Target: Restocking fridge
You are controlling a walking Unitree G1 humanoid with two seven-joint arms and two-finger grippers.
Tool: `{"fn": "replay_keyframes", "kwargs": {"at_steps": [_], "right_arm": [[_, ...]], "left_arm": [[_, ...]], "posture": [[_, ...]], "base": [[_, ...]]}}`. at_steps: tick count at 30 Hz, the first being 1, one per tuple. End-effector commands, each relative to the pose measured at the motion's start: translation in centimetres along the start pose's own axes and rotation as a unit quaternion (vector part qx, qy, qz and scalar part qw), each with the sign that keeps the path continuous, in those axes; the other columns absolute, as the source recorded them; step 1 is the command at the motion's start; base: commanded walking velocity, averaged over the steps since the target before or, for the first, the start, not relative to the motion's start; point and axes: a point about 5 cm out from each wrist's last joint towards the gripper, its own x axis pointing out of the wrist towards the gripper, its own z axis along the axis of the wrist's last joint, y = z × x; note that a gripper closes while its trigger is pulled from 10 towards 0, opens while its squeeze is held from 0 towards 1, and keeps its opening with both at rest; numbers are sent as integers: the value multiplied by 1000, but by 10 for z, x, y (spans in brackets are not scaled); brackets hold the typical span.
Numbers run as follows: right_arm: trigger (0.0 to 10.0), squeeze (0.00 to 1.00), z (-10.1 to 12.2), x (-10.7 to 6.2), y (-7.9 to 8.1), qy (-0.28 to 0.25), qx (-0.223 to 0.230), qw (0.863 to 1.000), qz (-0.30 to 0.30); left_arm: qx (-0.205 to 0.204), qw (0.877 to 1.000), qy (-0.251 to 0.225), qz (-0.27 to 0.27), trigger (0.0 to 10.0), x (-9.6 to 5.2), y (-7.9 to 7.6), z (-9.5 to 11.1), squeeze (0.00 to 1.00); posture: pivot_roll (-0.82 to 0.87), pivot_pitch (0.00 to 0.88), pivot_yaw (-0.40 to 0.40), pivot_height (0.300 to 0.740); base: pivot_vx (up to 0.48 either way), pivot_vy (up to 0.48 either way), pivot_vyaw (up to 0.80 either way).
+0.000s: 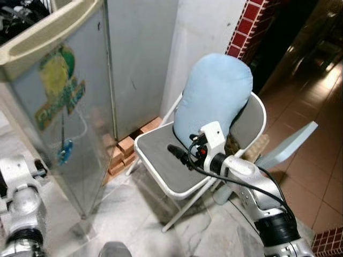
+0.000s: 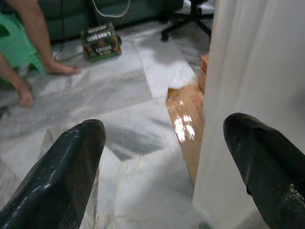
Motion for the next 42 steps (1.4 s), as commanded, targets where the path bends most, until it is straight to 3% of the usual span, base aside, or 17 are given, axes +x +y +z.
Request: {"fn": "replay_keyframes", "kwargs": {"at_steps": [1, 7, 13, 21, 24, 27, 32, 35, 39, 42], "right_arm": [[10000, 0, -3, -1, -2, 10, -13, 1000, 12], [10000, 0, -12, 2, -10, 30, -26, 999, 0], [10000, 0, -22, 2, -25, 56, -41, 996, -60], [10000, 0, -26, -5, -39, 24, 1, 985, -173], [10000, 0, -26, -9, -48, 1, 40, 968, -246], [10000, 0, -24, -8, -51, -13, 47, 962, -268], [10000, 0, -14, -10, -54, -46, 53, 953, -294], [10000, 0, -12, -16, -47, -72, 65, 954, -283], [10000, 0, -26, -33, -35, -60, 51, 956, -283], [10000, 0, -32, -42, -33, -58, 56, 952, -294]], "left_arm": [[4, 1000, 4, 2, 10000, -8, 0, -7, 0], [20, 999, 33, -24, 10000, -34, -4, -34, 0], [32, 998, 34, -45, 10000, -35, -10, -30, 0], [28, 994, -13, -109, 10000, -36, -40, -6, 0], [32, 983, 20, -178, 10000, -44, -62, -17, 0], [33, 977, 49, -206, 10000, -45, -69, -24, 0], [35, 973, 31, -225, 10000, -38, -77, -11, 0], [7, 968, -2, -252, 10000, -40, -93, 8, 0], [7, 951, -36, -308, 10000, -56, -115, 25, 0], [6, 947, -47, -318, 10000, -63, -115, 28, 0]], "posture": [[160, 0, -117, 740], [169, 0, -116, 740], [159, 0, -109, 740], [148, 0, -102, 740], [137, 0, -94, 740], [120, 0, -83, 740], [113, 0, -80, 740], [98, 0, -78, 740], [69, 0, -66, 740], [56, 0, -54, 740]], "base": [[0, 0, 0], [0, 0, 0], [0, 0, 0], [0, 0, 0], [0, 0, 0], [0, 0, 0], [0, 0, 0], [0, 0, 0], [0, 0, 0], [0, 0, 0]]}}
